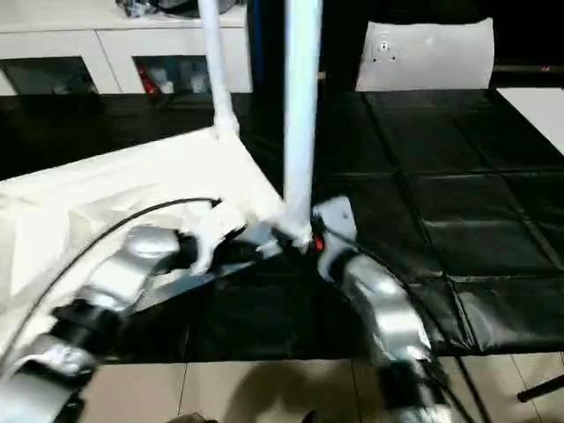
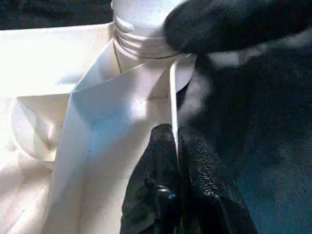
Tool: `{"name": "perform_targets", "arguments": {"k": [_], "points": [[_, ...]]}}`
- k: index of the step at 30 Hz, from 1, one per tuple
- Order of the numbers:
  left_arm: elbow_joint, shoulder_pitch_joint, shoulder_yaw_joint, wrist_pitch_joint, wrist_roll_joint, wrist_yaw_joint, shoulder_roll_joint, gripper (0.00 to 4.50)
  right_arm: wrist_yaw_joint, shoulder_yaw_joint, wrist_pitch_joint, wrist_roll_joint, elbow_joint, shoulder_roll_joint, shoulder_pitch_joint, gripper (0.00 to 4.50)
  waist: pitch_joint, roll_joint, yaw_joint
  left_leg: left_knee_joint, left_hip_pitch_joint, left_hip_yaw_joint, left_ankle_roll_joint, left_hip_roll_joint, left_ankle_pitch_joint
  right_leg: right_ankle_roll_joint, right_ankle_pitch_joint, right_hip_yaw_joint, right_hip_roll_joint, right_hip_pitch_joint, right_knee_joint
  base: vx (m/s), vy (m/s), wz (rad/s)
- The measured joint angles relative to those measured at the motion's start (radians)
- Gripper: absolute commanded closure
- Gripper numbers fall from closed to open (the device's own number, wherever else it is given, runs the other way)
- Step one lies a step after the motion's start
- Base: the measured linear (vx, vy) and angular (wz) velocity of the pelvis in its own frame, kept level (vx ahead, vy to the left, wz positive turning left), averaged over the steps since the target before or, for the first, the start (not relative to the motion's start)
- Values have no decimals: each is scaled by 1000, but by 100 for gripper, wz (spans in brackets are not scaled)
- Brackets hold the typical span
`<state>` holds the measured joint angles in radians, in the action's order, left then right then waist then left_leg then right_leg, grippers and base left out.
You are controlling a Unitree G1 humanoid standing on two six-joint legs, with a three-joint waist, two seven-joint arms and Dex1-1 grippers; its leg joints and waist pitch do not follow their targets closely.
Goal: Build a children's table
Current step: Rotate leg to tighten
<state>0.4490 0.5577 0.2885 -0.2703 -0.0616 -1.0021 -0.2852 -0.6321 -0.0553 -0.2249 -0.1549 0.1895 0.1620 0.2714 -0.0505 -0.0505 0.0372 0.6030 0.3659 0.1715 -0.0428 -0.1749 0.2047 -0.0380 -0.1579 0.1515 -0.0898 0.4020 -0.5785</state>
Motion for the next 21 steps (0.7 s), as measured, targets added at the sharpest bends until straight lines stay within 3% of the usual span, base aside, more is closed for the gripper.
{"name": "perform_targets", "arguments": {"k": [4,16,17,21], "points": [[3,-8,17,48,27,-105,-55,450,-133,-23,9,-33,-30,79,-7,9,0,-1,7,2,-1,0,-1,0,0,1,1,0,0,-2,0,0,0,0],[79,33,80,225,47,-383,-156,450,-530,-110,-37,-116,-35,275,16,9,0,0,67,3,0,0,0,0,0,-2,2,0,-1,-3,0,0,0,0],[82,35,86,240,47,-402,-163,450,-554,-112,-37,-122,-30,286,23,35,0,0,71,3,-1,0,0,0,0,-1,2,-1,-1,-3,-1,0,0,0],[85,39,104,276,47,-458,-178,450,-613,-121,-38,-131,-20,301,48,69,1,2,84,4,-1,0,0,0,0,1,1,-1,-2,-3,-1,0,0,0]]}}
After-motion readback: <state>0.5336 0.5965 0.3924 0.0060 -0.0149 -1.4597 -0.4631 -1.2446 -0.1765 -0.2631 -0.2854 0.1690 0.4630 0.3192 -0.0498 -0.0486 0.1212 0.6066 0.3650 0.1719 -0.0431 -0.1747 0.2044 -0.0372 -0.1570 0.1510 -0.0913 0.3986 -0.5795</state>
